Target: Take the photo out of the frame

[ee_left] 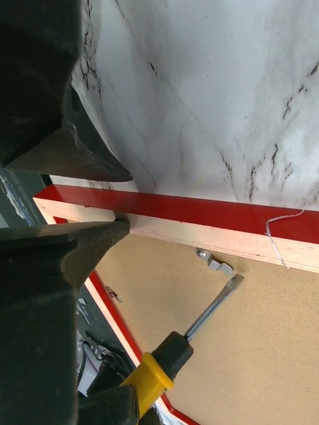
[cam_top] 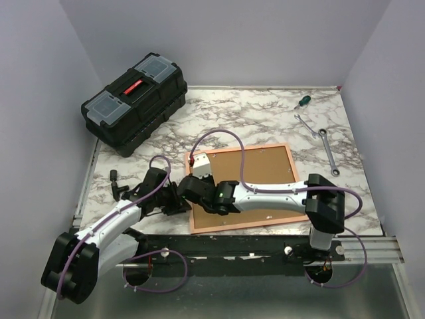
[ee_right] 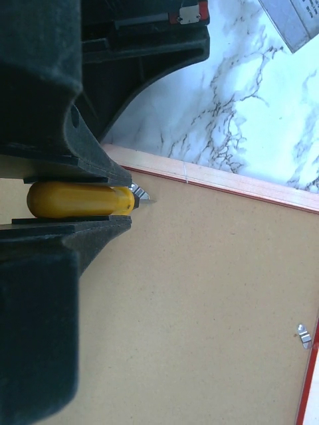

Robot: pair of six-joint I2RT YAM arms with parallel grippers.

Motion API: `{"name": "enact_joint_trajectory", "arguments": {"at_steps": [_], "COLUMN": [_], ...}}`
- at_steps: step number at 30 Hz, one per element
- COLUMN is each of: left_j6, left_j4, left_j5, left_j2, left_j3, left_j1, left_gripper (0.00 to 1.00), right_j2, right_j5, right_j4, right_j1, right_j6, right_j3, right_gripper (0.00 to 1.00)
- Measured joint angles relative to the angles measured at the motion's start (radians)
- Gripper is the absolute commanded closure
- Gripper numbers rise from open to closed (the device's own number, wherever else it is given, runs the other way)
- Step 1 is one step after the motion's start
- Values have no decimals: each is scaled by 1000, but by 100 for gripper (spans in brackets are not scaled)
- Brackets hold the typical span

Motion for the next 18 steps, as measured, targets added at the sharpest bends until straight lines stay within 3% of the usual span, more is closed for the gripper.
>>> {"name": "enact_joint_trajectory", "arguments": {"at_steps": [6,11,18], "left_j6": [20,50,97], "left_j4": [-28,-48,25], "left_j5": [-12,-16,53], "left_j2": [-29,-112,-135], "left_j3": [2,23,66], "left_j1": [-2,-6,-6], "left_gripper": [40,34,30], "right_j2": [-92,-343,-735], "right_j5": [-11,22,13], "right_j4": [5,8,-43], "right_j1": [-1,-32,-417], "right_j6": [-33,-38,-21], "right_j3": [-18,-126,-438], "right_gripper": [99,99,99]}}
